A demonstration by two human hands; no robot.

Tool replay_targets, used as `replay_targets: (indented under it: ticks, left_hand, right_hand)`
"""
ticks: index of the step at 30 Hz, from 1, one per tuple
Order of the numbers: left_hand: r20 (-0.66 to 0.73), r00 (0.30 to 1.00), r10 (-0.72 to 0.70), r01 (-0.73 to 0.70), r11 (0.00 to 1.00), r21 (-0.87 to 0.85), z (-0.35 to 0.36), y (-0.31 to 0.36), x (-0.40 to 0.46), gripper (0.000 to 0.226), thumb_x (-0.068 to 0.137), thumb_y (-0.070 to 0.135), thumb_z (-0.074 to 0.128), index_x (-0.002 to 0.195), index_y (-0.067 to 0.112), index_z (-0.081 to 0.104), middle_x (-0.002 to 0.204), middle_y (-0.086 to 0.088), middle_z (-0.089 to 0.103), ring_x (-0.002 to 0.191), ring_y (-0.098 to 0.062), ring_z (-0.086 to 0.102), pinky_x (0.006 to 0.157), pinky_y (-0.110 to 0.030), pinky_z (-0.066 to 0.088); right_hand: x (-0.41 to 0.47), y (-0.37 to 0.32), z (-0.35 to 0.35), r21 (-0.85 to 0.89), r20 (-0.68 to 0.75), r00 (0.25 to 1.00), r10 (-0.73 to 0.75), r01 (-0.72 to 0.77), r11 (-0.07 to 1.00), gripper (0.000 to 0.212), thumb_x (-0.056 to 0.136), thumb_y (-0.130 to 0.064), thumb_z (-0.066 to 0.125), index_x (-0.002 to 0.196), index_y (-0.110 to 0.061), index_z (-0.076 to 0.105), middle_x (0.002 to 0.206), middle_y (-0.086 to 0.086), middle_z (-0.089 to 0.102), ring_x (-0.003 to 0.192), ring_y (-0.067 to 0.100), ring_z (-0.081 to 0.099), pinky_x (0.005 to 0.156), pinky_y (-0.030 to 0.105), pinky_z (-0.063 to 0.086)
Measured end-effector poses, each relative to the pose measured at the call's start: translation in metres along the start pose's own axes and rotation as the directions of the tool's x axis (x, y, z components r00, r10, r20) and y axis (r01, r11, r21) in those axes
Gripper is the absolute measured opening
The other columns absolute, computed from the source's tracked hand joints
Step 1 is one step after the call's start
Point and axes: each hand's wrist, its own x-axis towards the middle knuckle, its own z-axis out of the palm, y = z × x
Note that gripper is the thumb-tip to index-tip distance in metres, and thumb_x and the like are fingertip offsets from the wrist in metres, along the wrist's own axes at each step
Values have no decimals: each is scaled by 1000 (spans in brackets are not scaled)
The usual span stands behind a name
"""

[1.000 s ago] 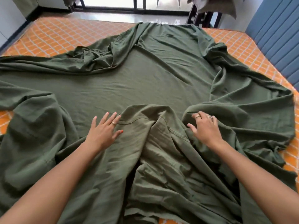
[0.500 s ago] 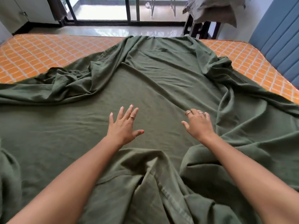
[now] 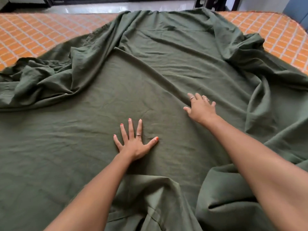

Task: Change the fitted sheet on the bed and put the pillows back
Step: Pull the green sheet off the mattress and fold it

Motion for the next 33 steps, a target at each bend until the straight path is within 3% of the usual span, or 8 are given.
replay_targets:
  ticks: [5, 11, 14, 17, 19, 24, 30, 33]
  left_hand:
    - [62, 998, -12, 12, 1000, 8, -1, -2, 7, 95, 75, 87, 25, 140, 47, -31, 145, 8, -47, 136, -25, -40, 108, -59, -19]
    - [143, 990, -10, 4, 999, 37, -6, -2, 12, 96, 76, 86, 25, 138, 43, -35, 143, 5, -50, 135, -28, -41, 108, -60, -17]
    - [145, 989, 10, -13, 1000, 20, -5, -3, 11, 95, 78, 84, 26, 138, 43, -36, 141, 5, -52, 134, -29, -43, 107, -60, -18]
    - [129, 991, 28, -26, 1000, -16, -4, -4, 10, 95, 78, 84, 26, 137, 44, -37, 134, 9, -56, 133, -28, -44, 107, -60, -19]
    - [112, 993, 31, -29, 999, -20, -3, -4, 8, 95, 78, 84, 27, 138, 44, -36, 134, 9, -56, 133, -28, -44, 107, -60, -18]
    - [15, 999, 29, -29, 999, -19, 4, -5, 8, 95, 77, 85, 27, 142, 45, -29, 145, 8, -47, 136, -27, -40, 108, -59, -17]
    - [-137, 983, 125, -101, 981, 168, 24, -12, -27, 88, 86, 77, 19, 154, 24, 0, 160, 2, -18, 142, -24, -31, 111, -57, -16]
    - [-100, 985, 141, -118, 972, 204, 42, -27, -67, 114, 63, 89, -5, 154, 21, 3, 161, 3, -13, 144, -21, -27, 114, -53, -14]
  right_hand:
    - [30, -17, 17, 204, 56, 992, 112, -121, 972, 66, 98, -46, 42, 153, -22, 15, 160, 2, 8, 147, 25, 7, 110, 64, 13]
    - [31, -32, 49, 340, -303, 915, 267, -158, 927, 32, 100, -22, 42, 128, -20, 58, 141, 2, 49, 137, 21, 37, 112, 61, 7]
    - [26, -31, 43, 420, -413, 850, 328, -143, 896, 23, 98, -18, 46, 110, -16, 66, 108, 16, 67, 104, 36, 61, 110, 51, 27]
    - [13, -30, 33, 350, -453, 858, 244, -80, 933, 24, 96, -13, 43, 109, -16, 63, 102, 16, 68, 95, 38, 63, 78, 40, 44]
    - [2, -32, 38, 217, -422, 899, 117, -25, 976, 28, 92, -7, 39, 109, -15, 60, 94, 13, 69, 91, 35, 65, 74, 37, 43]
    - [-42, -45, 62, 23, -367, 930, -29, 40, 999, 33, 70, -10, 33, 78, -9, 65, 50, 8, 60, 43, 28, 60, 45, 31, 45]
    - [-136, -49, 84, -57, -391, 910, -136, 123, 991, 44, 67, -13, 31, 81, -11, 73, 47, 5, 58, 39, 25, 57, 43, 27, 44]
    - [-186, -48, 96, -15, -308, 939, -152, 155, 988, 44, 65, -15, 31, 78, -13, 74, 45, 3, 56, 37, 23, 56, 40, 25, 42]
